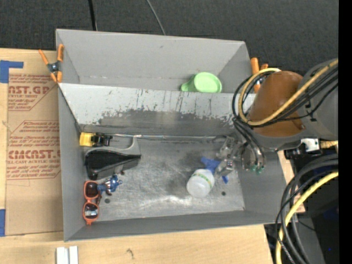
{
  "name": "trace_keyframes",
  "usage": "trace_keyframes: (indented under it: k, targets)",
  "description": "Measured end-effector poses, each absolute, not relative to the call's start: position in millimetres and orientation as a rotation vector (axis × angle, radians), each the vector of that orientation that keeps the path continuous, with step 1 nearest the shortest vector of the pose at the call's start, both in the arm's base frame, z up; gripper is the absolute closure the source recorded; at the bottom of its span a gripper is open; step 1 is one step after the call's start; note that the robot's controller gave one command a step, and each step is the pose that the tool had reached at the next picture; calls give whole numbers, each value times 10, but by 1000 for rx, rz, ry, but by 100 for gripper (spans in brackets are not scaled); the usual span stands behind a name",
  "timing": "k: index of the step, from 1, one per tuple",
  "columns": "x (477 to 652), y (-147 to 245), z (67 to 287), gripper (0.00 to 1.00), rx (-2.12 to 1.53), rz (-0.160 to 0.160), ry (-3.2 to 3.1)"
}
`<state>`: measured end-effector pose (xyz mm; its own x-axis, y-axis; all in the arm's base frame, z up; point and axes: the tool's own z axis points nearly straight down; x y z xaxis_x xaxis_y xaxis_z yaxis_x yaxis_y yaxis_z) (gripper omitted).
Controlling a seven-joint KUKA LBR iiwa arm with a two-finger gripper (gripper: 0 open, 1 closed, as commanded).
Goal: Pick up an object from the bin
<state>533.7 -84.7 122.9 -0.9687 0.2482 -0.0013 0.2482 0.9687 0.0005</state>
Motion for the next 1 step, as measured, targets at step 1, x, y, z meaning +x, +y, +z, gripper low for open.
trace_keyframes:
  k: [1]
  targets:
    - [5340, -847, 1290, 100, 392, 1, 3115]
